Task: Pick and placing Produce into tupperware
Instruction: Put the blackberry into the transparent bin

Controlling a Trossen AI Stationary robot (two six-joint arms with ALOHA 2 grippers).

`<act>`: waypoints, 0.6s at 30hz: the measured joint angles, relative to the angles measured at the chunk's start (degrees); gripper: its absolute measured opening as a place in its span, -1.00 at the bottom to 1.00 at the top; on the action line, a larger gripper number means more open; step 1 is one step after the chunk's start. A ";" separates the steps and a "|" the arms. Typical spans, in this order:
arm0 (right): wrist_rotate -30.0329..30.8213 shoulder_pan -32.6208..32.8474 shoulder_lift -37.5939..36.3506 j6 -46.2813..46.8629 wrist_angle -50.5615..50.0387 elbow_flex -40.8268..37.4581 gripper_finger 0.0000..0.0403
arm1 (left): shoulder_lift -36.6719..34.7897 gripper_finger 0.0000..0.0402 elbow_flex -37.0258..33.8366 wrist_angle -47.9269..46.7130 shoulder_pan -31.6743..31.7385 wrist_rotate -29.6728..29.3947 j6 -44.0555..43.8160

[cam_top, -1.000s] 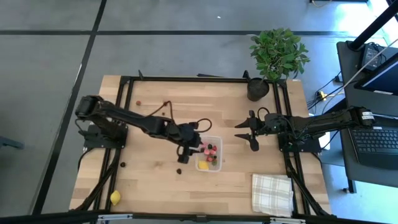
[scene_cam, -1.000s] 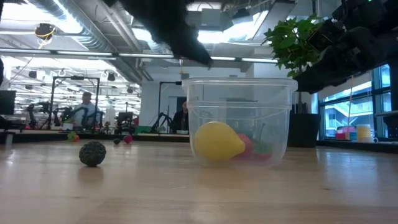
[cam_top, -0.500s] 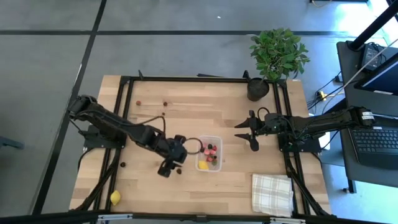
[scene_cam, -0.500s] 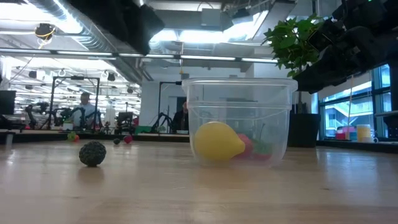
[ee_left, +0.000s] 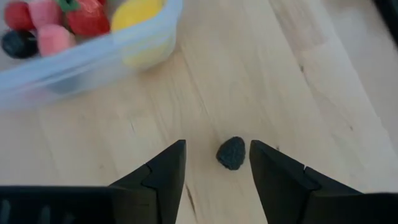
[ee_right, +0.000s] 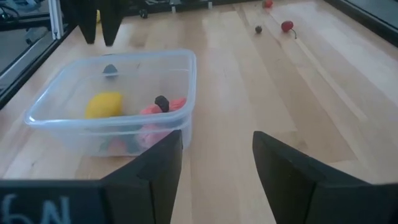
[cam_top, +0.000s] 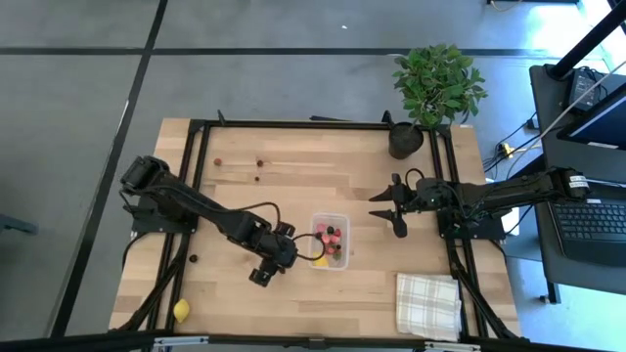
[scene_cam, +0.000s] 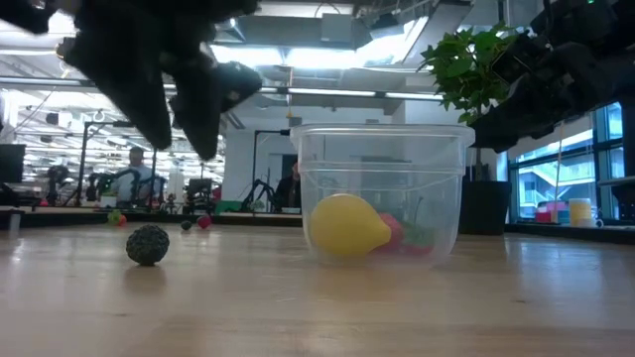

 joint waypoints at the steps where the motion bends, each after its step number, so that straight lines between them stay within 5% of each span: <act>1: 0.00 0.01 0.00 0.56 0.04 0.00 -0.02 | 0.60 -0.15 0.00 -0.05 0.00 0.00 -0.03; 18: 0.01 0.00 0.00 0.73 0.02 -0.02 -0.02 | 2.37 -0.15 -5.63 8.48 0.00 3.80 -0.03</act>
